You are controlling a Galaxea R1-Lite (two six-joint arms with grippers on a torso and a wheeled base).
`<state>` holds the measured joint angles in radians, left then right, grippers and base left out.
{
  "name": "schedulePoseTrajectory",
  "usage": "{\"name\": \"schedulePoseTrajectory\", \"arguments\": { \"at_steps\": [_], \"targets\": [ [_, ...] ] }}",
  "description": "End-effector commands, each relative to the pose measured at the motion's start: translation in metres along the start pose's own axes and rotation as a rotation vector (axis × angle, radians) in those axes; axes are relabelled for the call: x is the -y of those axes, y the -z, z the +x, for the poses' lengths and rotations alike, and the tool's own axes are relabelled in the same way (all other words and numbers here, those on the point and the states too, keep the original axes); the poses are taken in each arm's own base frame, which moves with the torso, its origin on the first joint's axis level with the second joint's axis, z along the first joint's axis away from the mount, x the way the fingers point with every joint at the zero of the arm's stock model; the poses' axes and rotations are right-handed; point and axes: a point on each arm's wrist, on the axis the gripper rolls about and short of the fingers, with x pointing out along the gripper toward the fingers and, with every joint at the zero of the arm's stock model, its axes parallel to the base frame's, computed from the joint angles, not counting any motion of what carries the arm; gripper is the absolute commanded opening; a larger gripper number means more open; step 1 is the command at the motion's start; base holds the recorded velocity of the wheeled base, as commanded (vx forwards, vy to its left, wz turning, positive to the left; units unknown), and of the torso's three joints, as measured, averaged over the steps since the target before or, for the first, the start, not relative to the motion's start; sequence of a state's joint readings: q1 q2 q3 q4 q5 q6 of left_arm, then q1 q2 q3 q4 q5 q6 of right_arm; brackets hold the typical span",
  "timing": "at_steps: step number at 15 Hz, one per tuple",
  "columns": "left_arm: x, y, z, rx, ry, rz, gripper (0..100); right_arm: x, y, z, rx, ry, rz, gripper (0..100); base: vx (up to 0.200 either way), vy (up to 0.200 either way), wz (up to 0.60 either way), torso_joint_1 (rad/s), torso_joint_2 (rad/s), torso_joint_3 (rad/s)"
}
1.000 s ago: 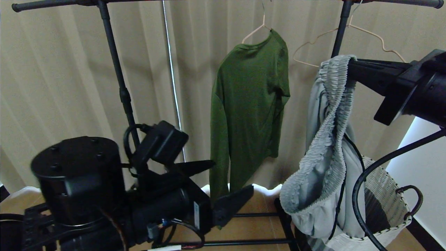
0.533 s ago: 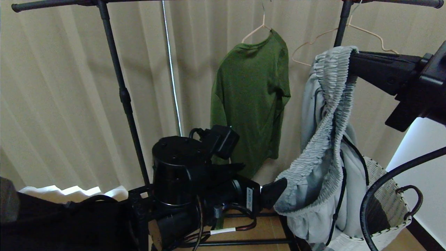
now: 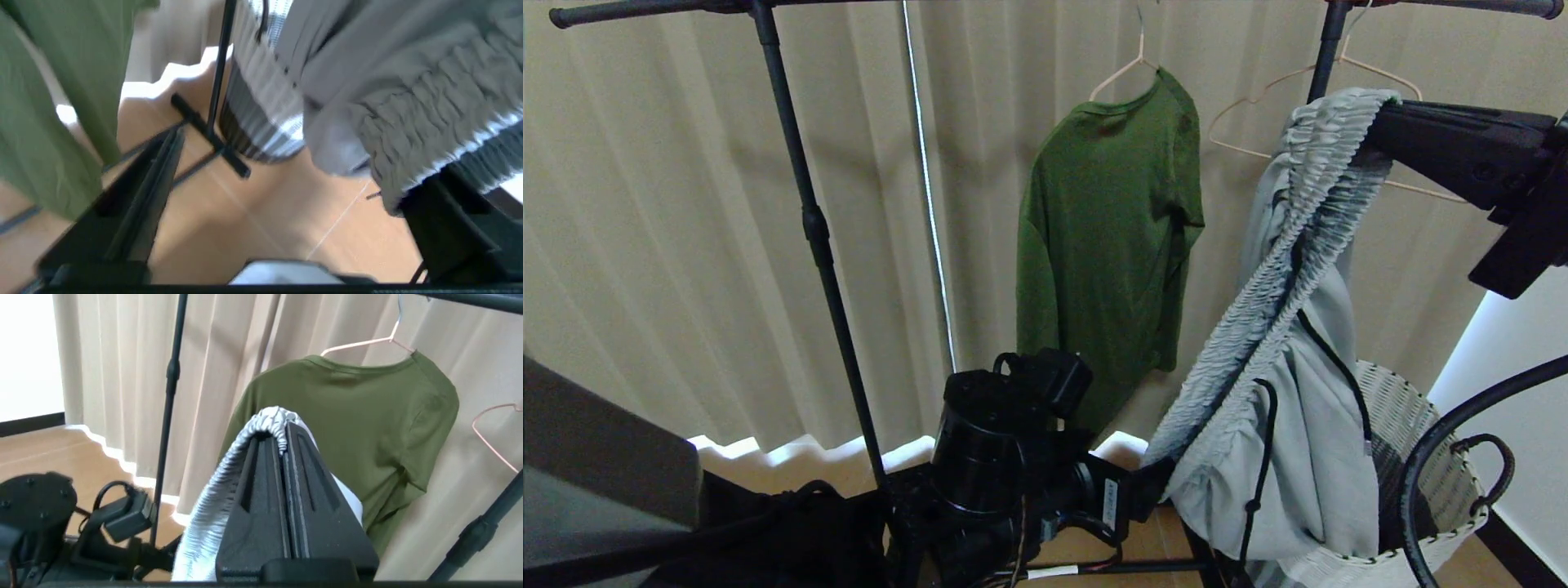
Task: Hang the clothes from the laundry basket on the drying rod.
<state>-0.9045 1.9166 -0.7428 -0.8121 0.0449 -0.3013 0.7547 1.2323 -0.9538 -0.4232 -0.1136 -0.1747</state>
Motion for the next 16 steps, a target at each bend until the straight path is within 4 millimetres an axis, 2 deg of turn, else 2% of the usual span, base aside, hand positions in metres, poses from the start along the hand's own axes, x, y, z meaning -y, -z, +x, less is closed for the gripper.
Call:
{"name": "schedulePoseTrajectory", "arguments": {
  "at_steps": [1, 6, 7, 9, 10, 12, 13, 14, 15, 16],
  "targets": [
    [-0.001, 0.001, -0.011, -0.004, -0.003, 0.003, 0, 0.002, 0.0, 0.0, 0.003, 0.01, -0.001, 0, 0.0, 0.0, 0.0, 0.0, 0.0, 0.0],
    [-0.003, -0.003, -0.035, 0.062, -0.058, 0.038, 0, 0.01, 0.008, 0.007, -0.04, 0.055, -0.012, 0, 0.0, 0.0, 0.0, 0.0, 0.0, 0.0],
    [-0.005, -0.004, -0.045, 0.09, -0.086, 0.083, 0, 0.012, 0.013, 0.012, -0.06, 0.065, -0.015, 0, 0.0, 0.0, 0.0, 0.0, 0.0, 0.0],
    [-0.014, -0.021, -0.068, 0.17, -0.118, 0.145, 0, 0.013, 0.02, 0.022, -0.087, 0.073, -0.018, 0, 0.0, 0.0, 0.0, 0.0, 0.0, 0.0],
    [-0.025, -0.046, -0.09, 0.258, -0.168, 0.157, 0, 0.014, 0.022, 0.029, -0.089, 0.079, -0.019, 0, 0.0, 0.0, 0.0, 0.0, 0.0, 0.0],
    [-0.04, -0.084, -0.116, 0.337, -0.255, 0.161, 0, 0.016, 0.013, 0.036, -0.061, 0.087, -0.017, 0, 0.0, 0.0, 0.0, 0.0, 0.0, 0.0],
    [-0.047, -0.113, -0.136, 0.381, -0.298, 0.149, 0, 0.018, 0.005, 0.04, -0.034, 0.094, -0.014, 0, 0.0, 0.0, 0.0, 0.0, 0.0, 0.0],
    [-0.048, -0.135, -0.152, 0.421, -0.292, 0.151, 0, 0.019, 0.0, 0.043, -0.019, 0.098, -0.013, 0, 0.0, 0.0, 0.0, 0.0, 0.0, 0.0],
    [-0.047, -0.146, -0.159, 0.441, -0.284, 0.156, 0, 0.02, 0.0, 0.045, -0.017, 0.103, -0.014, 0, 0.0, 0.0, 0.0, 0.0, 0.0, 0.0],
    [-0.042, -0.18, -0.178, 0.493, -0.265, 0.17, 0, 0.024, -0.006, 0.051, 0.002, 0.12, -0.016, 0, 0.0, 0.0, 0.0, 0.0, 0.0, 0.0]
  ]
}}
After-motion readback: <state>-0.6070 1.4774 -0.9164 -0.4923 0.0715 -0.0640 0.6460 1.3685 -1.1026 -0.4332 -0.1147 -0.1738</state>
